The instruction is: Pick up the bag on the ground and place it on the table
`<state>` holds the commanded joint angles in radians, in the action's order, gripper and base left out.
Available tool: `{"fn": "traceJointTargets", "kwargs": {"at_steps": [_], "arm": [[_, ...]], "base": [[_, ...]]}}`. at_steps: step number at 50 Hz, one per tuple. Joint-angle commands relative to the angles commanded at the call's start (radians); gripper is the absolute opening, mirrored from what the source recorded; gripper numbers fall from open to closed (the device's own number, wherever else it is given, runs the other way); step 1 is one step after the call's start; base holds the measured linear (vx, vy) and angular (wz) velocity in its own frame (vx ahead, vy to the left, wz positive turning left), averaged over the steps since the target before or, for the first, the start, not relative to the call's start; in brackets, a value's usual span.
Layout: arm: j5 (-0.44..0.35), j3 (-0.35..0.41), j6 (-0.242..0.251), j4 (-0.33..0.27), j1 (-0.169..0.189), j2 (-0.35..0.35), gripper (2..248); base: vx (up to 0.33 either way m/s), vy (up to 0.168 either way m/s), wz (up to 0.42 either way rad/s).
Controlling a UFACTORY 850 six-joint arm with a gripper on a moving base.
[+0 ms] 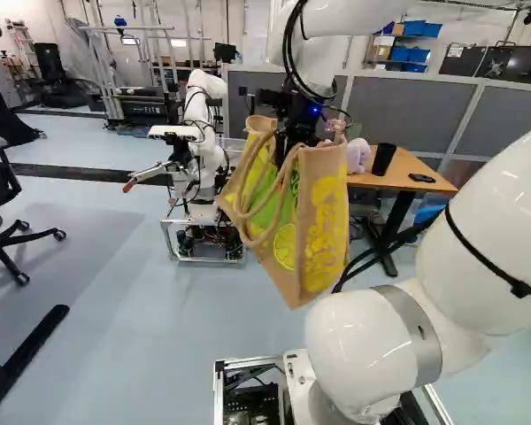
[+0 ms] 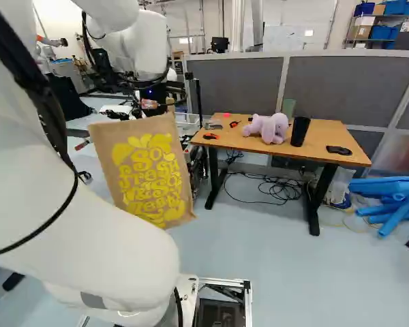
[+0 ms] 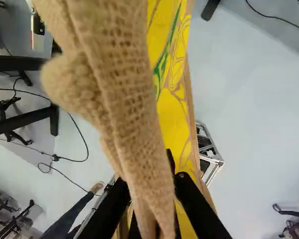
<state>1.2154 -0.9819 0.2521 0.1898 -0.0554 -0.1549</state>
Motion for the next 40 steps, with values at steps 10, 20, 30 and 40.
{"fn": "traceJointTargets", "kwargs": {"at_steps": [10,20,30,40], "arm": [[0.058,-0.046,0.0,0.0,-0.005,0.008,22],[0.087,-0.089,0.0,0.0,-0.009,0.014,22],[0.09,-0.124,0.0,0.0,-0.012,0.011,22],[0.09,-0.158,0.0,0.0,-0.013,0.008,22]], "base": [[0.0,0.0,0.0],[0.0,0.0,0.0],[0.0,0.0,0.0],[0.0,0.0,0.0]]}}
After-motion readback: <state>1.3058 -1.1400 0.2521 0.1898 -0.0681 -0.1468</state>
